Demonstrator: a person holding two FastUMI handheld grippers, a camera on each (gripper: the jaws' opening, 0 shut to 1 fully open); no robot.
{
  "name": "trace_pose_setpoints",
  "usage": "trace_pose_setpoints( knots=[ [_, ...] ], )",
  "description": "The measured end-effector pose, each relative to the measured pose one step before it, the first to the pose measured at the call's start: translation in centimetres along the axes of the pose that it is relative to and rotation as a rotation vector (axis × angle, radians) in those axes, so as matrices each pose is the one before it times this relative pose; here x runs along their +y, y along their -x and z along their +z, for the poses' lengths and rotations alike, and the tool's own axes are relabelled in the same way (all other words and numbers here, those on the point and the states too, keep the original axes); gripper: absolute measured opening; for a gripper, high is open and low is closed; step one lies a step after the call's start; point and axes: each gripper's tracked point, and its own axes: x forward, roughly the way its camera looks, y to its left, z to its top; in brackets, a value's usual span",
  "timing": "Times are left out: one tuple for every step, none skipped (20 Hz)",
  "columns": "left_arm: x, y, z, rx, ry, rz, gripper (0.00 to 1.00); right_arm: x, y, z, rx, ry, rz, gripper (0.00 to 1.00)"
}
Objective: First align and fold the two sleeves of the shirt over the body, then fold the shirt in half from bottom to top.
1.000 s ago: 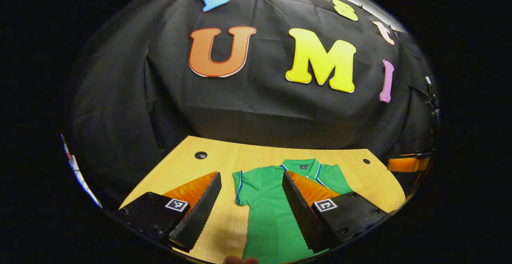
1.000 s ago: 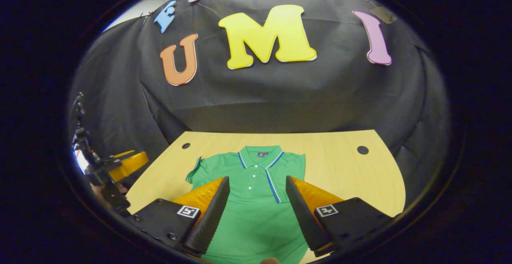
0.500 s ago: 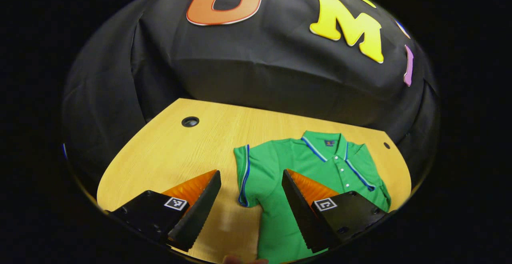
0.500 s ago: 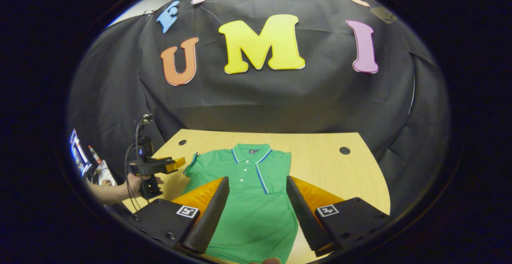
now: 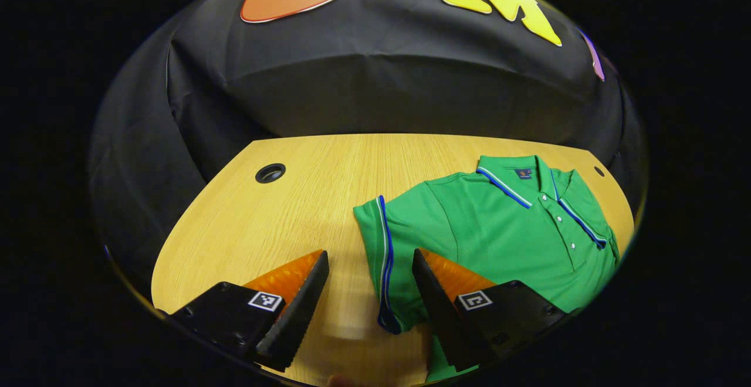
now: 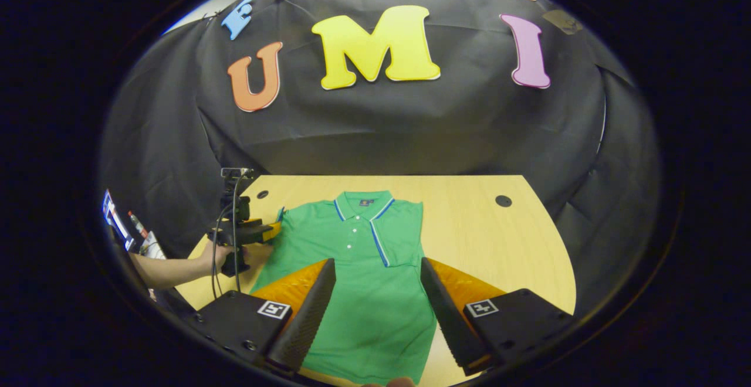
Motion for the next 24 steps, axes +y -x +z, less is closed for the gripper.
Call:
trace_pose_setpoints(
  knots=[
    [0.068, -0.168, -0.218, 0.00832, 0.00342, -0.00109, 0.91, -0.045, -0.063, -0.182, 0.00353, 0.00211, 0.00138, 0.92],
    [-0.118, -0.081, -0.263, 0.0097, 0.0027, -0.00399, 0.82, 0.054, -0.016, -0.1, 0.00272, 0.00063, 0.00243, 0.92],
    [-0.196, 0.098, -0.157, 0.00353, 0.00527, -0.00983, 0.83, 0.145, -0.007, -0.046, 0.00113, -0.00175, 0.00294, 0.92],
    [-0.54, -0.189, 0.253, -0.00397, -0.00144, -0.0128, 0.64, 0.021, -0.009, -0.072, -0.00064, -0.00044, 0.0008, 0.92],
    [0.506, -0.108, -0.132, 0.00463, -0.01224, 0.01404, 0.65, 0.025, 0.009, 0.193, -0.00685, 0.00135, 0.0001, 0.92],
    [-0.006, 0.012, -0.112, 0.00897, -0.00996, 0.00047, 0.25, 0.087, -0.003, 0.197, -0.00803, 0.00335, 0.0007, 0.92],
    [-0.14, -0.065, 0.162, -0.00476, -0.00386, -0.00904, 0.2, 0.054, -0.031, 0.079, -0.00398, 0.00499, 0.00137, 0.92],
    [-0.025, -0.003, 0.119, 0.00128, 0.00249, -0.00788, 0.17, 0.025, 0.084, -0.09, -0.00261, 0.00539, 0.00128, 0.92],
    [-0.035, 0.006, 0.097, -0.00132, 0.0104, -0.00852, 0.13, 0.045, -0.005, -0.015, -0.00296, 0.00251, 0.00135, 0.92],
    [-0.096, 0.077, 0.139, -0.00177, 0.01737, -0.01192, 0.08, -0.009, -0.022, -0.106, -0.00228, 0.00238, -0.00049, 0.92],
    [-0.299, 0.297, 0.387, -0.01318, 0.02554, -0.02195, 0.06, 0.081, 0.014, -0.08, -0.00183, -0.00008, -0.00014, 0.91],
    [-0.453, 0.285, 0.524, -0.01466, 0.0208, -0.02226, 0.04, 0.043, -0.041, -0.047, -0.00269, 0.00094, -0.0007, 0.95],
    [0.083, 0.361, 0.951, -0.03694, 0.00541, -0.00617, 0.04, 0.008, -0.086, -0.128, -0.00037, -0.00141, -0.00061, 0.96],
    [-0.19, 0.209, 0.97, -0.02872, 0.0023, -0.01, 0.03, -0.023, -0.036, -0.24, 0.00166, -0.00542, 0.00099, 0.96],
    [-0.449, 0.498, 0.651, -0.01472, 0.00132, -0.01504, 0.03, 0.07, -0.035, -0.094, -0.00213, -0.00944, 0.00274, 0.96],
    [-0.467, 0.271, 0.443, -0.00478, -0.00224, -0.01113, 0.04, 0.083, -0.117, -0.148, -0.00129, -0.00942, 0.00165, 0.96],
    [-0.354, 0.282, 0.591, -0.00458, -0.01175, -0.00919, 0.04, -0.022, -0.044, -0.117, 0.00034, -0.00876, 0.00149, 0.96],
    [-0.466, 0.161, 0.564, -0.00618, -0.01697, -0.00571, 0.04, -0.012, 0.03, -0.119, 0.00056, -0.00925, 0.00153, 0.96],
    [-0.728, 0.194, 0.645, -0.00825, -0.0153, -0.01089, 0.03, 0.042, 0.08, 0.066, -0.00222, -0.00772, 0.00099, 0.96],
    [-0.808, 0.199, 0.613, -0.00694, -0.01451, -0.01254, 0.04, -0.18, 0.183, 0.071, -0.0048, -0.00379, -0.00035, 0.96],
    [-0.949, 0.192, 0.595, -0.00598, -0.01211, -0.01561, 0.04, -0.29, 0.167, 0.192, -0.00756, -0.00057, -0.00536, 0.93],
    [-1.123, 0.039, 0.508, -0.00457, -0.01346, -0.02131, 0.03, -0.175, 0.199, 0.22, -0.00768, -0.00393, -0.00327, 0.93],
    [-1.006, 0.111, 0.345, -0.00195, -0.02206, -0.01415, 0.03, -0.298, 0.181, 0.198, -0.00797, -0.00504, -0.0042, 0.92],
    [-1.06, -0.135, 0.089, 0.0066, -0.02626, -0.01632, 0.03, -0.334, 0.18, 0.282, -0.00593, -0.00444, -0.00503, 0.96]
  ],
)
